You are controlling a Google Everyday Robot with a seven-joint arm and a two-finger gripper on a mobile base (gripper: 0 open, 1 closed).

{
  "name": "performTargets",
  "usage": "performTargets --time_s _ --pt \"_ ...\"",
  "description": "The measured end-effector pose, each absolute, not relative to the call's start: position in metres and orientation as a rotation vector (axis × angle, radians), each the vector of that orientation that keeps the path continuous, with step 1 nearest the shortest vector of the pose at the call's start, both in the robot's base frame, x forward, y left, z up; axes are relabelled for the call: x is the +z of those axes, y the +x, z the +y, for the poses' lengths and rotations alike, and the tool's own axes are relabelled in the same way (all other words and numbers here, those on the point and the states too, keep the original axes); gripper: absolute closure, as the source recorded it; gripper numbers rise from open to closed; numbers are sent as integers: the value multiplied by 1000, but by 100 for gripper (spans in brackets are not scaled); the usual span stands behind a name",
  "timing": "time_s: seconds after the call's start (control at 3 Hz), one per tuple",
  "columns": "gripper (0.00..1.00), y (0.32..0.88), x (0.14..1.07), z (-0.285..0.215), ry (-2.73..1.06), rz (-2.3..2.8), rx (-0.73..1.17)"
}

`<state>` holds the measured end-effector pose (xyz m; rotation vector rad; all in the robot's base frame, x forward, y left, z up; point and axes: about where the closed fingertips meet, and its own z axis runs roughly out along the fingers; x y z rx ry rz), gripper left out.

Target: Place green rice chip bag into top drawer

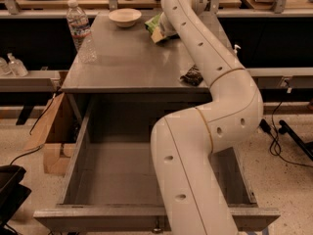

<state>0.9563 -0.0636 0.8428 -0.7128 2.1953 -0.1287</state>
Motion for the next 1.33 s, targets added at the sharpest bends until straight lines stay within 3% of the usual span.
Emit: performTargets --time_s 1.33 --pt "100 956 843 -64 -713 2195 -129"
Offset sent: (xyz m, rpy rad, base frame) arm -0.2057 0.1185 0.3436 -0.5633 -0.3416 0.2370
